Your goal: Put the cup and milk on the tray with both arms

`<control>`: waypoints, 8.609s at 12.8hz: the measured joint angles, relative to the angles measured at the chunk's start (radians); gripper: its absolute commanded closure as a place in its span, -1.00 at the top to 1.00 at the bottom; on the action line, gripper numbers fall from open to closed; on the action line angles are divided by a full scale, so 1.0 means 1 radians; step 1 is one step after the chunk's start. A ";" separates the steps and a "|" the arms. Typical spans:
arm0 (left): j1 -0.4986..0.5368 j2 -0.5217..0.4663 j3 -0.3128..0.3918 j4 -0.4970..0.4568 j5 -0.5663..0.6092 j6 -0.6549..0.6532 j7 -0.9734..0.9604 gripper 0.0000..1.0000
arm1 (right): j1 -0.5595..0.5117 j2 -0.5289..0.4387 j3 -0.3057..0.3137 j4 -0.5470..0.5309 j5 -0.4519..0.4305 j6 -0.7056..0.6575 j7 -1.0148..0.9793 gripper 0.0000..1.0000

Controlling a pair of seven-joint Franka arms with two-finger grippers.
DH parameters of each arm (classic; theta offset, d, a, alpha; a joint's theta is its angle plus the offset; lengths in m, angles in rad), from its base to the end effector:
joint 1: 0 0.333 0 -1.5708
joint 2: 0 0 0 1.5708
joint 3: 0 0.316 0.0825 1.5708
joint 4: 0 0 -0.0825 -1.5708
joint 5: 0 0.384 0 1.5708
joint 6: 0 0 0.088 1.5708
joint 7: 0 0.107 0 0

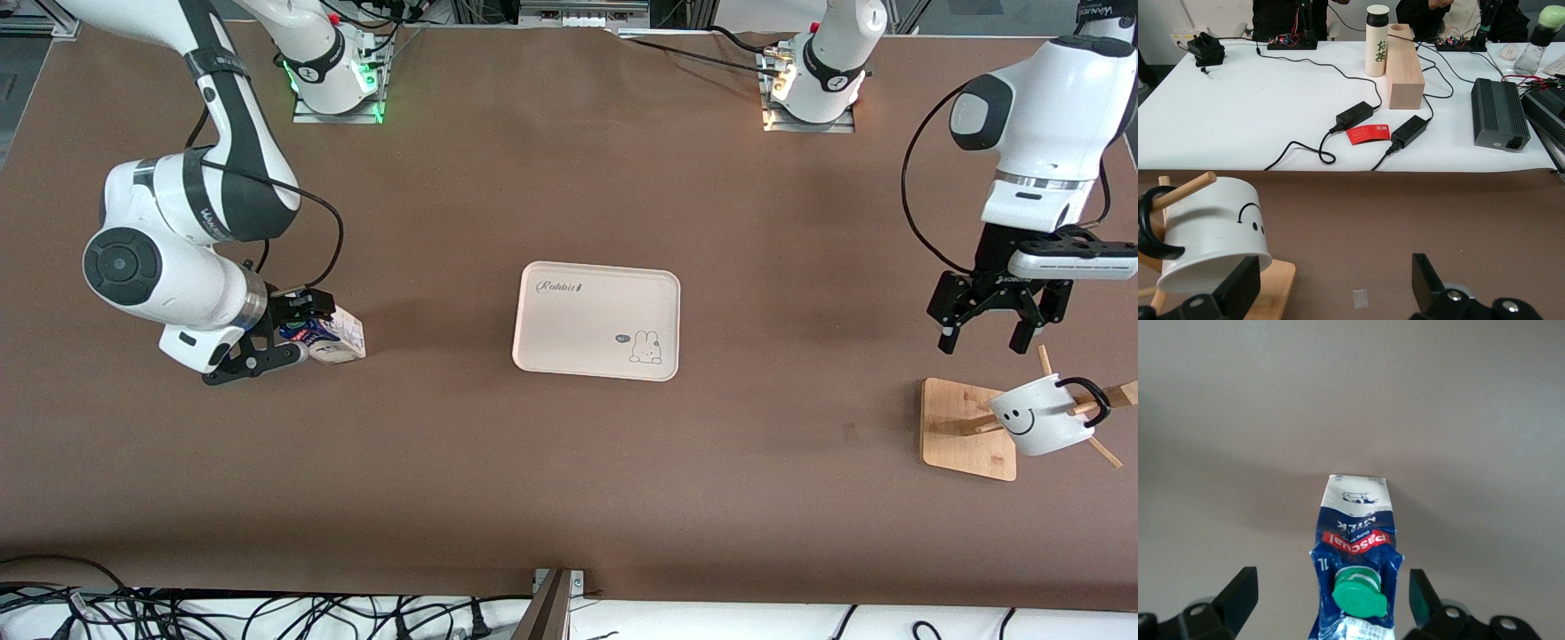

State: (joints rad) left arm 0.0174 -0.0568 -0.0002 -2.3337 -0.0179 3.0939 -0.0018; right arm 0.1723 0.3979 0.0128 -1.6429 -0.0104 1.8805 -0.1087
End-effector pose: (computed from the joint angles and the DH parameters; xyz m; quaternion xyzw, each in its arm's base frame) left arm 0.5483 0.0109 0.4577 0.9176 0.0168 0.3972 0.0009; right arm 0.6372 0.1177 0.3723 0.9858 0.1476 -0.0799 0.0053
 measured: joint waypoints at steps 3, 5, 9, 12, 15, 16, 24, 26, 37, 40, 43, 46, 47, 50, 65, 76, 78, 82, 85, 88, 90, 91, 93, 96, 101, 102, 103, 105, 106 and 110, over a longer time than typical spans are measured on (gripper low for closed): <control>0.010 0.003 0.001 -0.051 0.000 0.113 -0.001 1.00 | -0.004 0.008 -0.008 -0.026 0.000 -0.001 -0.003 0.98; 0.010 0.025 0.001 -0.080 0.000 0.213 -0.001 1.00 | -0.004 0.009 -0.013 -0.058 0.000 0.000 -0.004 0.74; 0.015 0.091 0.002 -0.122 0.000 0.352 -0.002 1.00 | -0.005 0.009 -0.014 -0.079 0.000 0.000 -0.004 0.06; 0.028 0.107 0.002 -0.142 0.000 0.389 -0.002 1.00 | -0.005 0.009 -0.014 -0.079 0.000 0.000 -0.004 0.05; 0.049 0.107 0.002 -0.148 0.000 0.391 -0.002 1.00 | -0.002 0.006 -0.011 -0.053 0.001 -0.001 0.003 0.05; 0.061 0.110 0.002 -0.150 0.000 0.391 -0.002 1.00 | 0.002 0.004 -0.006 -0.034 0.003 -0.012 0.026 0.05; 0.089 0.215 0.001 -0.135 0.000 0.397 -0.002 1.00 | 0.339 0.084 0.014 0.161 0.118 -0.060 0.567 0.05; 0.089 0.242 0.001 -0.099 0.000 0.398 -0.002 1.00 | 0.422 0.166 0.014 0.253 0.118 -0.050 0.695 0.06; 0.088 0.317 -0.002 0.053 0.053 0.400 0.000 1.00 | 0.520 0.253 0.013 0.309 0.119 -0.006 0.878 0.07; 0.088 0.333 -0.001 0.069 0.053 0.400 0.000 1.00 | 0.521 0.254 0.012 0.309 0.119 0.000 0.880 0.17; 0.088 0.333 -0.001 0.085 0.053 0.400 0.000 1.00 | 0.523 0.260 0.012 0.309 0.119 0.000 0.880 0.89; 0.088 0.333 -0.001 0.099 0.053 0.401 0.000 1.00 | 0.524 0.262 0.010 0.310 0.119 0.003 0.880 1.00; 0.088 0.333 0.000 0.103 0.053 0.401 0.000 1.00 | 0.524 0.262 0.007 0.311 0.119 0.005 0.880 1.00; 0.090 0.333 0.009 0.112 0.053 0.401 0.000 1.00 | 0.519 0.245 -0.011 0.333 0.118 0.006 0.880 1.00; 0.112 0.342 0.017 0.110 0.053 0.401 0.043 -1.00 | 0.375 -0.168 -0.333 0.230 0.156 -0.337 0.301 1.00; 0.111 0.332 0.000 0.068 0.054 0.407 0.071 -1.00 | -0.027 -0.363 -0.041 0.043 0.035 -0.339 0.065 1.00; 0.110 0.310 -0.011 0.052 0.054 0.407 0.071 -1.00 | -0.027 -0.364 -0.041 0.043 0.029 -0.327 0.065 1.00; 0.110 0.280 -0.015 0.037 0.054 0.407 0.071 -1.00 | -0.030 -0.364 -0.041 0.063 -0.003 -0.312 0.066 1.00; 0.110 0.271 -0.025 0.034 0.055 0.404 0.071 -1.00 | -0.030 -0.363 -0.039 0.065 -0.003 -0.297 0.066 1.00; 0.109 0.259 -0.058 0.034 0.055 0.383 0.071 -1.00 | -0.023 -0.363 -0.030 0.072 -0.003 -0.297 0.080 1.00; 0.108 0.256 -0.081 0.034 0.055 0.352 0.071 -1.00 | -0.023 -0.361 -0.031 0.072 -0.003 -0.298 0.085 1.00; 0.106 0.253 -0.087 0.035 0.055 0.323 0.071 -1.00 | -0.024 -0.360 -0.031 0.072 -0.003 -0.298 0.088 1.00; 0.100 0.227 -0.097 0.047 0.055 0.218 0.072 -1.00 | -0.025 -0.357 -0.034 0.072 -0.003 -0.298 0.091 1.00; 0.085 0.166 -0.153 0.071 0.056 0.018 0.072 -1.00 | -0.026 -0.356 -0.036 0.072 -0.003 -0.298 0.092 1.00; 0.060 0.139 -0.202 0.095 0.090 -0.383 0.072 -1.00 | -0.026 -0.356 -0.037 0.072 -0.003 -0.298 0.093 1.00; 0.060 0.139 -0.202 0.120 0.098 -0.494 0.072 -1.00 | -0.026 -0.356 -0.037 0.072 -0.003 -0.298 0.093 1.00; 0.060 0.139 -0.203 0.167 0.098 -0.635 0.067 -1.00 | -0.026 -0.356 -0.037 0.072 -0.003 -0.298 0.094 1.00; 0.059 0.140 -0.207 0.303 0.099 -0.926 0.042 -1.00 | -0.026 -0.356 -0.037 0.072 -0.003 -0.298 0.094 1.00; 0.058 0.142 -0.218 0.368 0.099 -1.047 0.023 -1.00 | -0.026 -0.356 -0.037 0.072 -0.003 -0.298 0.094 1.00; -0.071 0.187 -0.252 0.466 0.099 -1.190 -0.163 -1.00 | -0.027 -0.356 -0.037 0.072 -0.003 -0.299 0.095 1.00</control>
State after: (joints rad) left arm -0.0539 0.1299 -0.2524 -1.8679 0.0809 1.9036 -0.1647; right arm 0.1458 0.0423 -0.0244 -1.5706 -0.0133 1.5820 -0.0140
